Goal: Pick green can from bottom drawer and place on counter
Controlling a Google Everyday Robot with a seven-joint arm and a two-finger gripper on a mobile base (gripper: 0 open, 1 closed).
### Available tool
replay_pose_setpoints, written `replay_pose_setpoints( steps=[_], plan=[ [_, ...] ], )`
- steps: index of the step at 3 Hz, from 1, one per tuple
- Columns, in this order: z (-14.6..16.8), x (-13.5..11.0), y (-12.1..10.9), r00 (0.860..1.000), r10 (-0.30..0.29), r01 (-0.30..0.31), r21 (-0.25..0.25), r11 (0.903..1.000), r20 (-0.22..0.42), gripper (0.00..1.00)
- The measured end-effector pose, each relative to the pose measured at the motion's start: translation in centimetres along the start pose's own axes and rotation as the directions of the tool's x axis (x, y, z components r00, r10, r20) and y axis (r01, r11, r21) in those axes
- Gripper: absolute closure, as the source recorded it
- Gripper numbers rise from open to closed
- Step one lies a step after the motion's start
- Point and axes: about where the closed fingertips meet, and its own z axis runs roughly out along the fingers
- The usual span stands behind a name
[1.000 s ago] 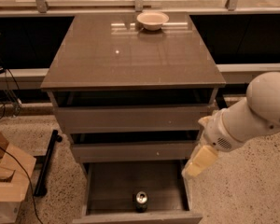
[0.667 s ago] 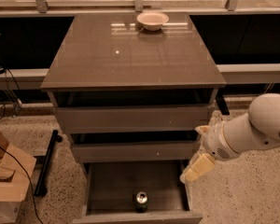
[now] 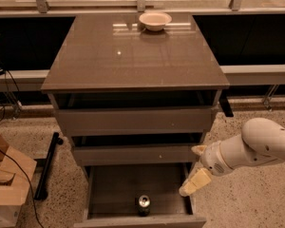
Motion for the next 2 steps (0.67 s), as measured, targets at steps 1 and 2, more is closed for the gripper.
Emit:
replay_pose_setpoints(
  steps=[1, 2],
  plan=[
    [0.0, 0.0, 0.0, 1.000, 0.000, 0.000, 0.000, 1.0000, 0.000, 0.00],
    [2.1, 0.1, -0.6, 1.000, -0.006, 0.006, 0.011, 0.9999, 0.031, 0.00]
  ],
)
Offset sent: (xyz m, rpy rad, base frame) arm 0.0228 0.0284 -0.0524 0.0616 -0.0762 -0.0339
